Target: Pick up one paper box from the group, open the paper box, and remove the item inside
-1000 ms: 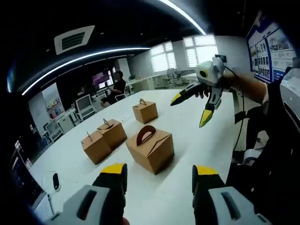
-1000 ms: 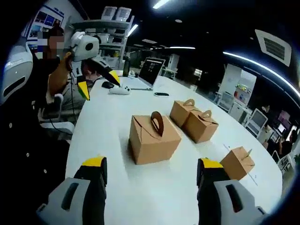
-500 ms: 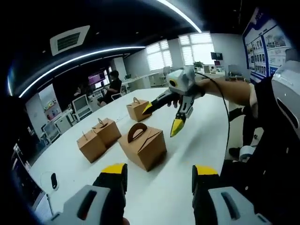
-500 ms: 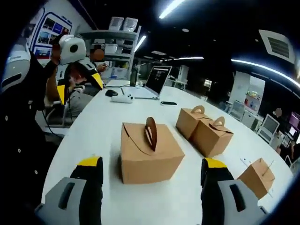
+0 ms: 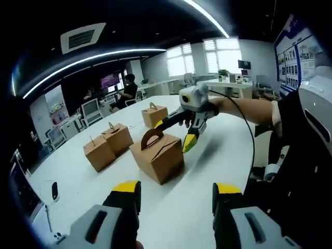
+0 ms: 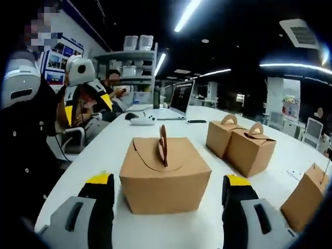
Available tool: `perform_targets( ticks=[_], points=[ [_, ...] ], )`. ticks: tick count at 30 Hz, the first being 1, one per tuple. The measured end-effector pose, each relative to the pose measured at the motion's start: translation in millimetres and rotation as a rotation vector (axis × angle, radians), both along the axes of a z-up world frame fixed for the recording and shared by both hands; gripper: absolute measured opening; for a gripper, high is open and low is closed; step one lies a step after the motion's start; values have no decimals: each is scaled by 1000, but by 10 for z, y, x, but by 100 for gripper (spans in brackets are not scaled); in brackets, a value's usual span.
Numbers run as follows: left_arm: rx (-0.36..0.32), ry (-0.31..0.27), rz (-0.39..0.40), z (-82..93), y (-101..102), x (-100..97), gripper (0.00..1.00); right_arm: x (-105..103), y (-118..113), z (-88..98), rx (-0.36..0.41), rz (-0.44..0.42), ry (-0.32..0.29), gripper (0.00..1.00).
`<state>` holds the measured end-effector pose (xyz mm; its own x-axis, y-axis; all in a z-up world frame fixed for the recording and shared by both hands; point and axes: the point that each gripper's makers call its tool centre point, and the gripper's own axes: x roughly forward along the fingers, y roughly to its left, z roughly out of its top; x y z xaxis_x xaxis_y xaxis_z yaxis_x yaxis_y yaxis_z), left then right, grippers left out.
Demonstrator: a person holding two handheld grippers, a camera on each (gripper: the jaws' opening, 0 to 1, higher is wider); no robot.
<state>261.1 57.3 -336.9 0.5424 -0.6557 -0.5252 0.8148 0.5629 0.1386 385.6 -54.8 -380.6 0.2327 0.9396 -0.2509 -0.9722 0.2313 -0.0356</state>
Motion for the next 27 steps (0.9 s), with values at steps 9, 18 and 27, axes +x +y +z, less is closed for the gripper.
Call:
perform_targets(
  ticks=[9, 18, 27],
  points=[
    [-9, 20, 23, -47, -2, 48, 56, 9, 101, -79, 20, 28, -16, 73],
    [-1, 34, 24, -105, -52, 57, 56, -49, 136, -84, 62, 44, -13, 72],
    [124, -57, 63, -56, -72, 249, 54, -101, 152, -57, 123, 41, -28, 72]
  ],
)
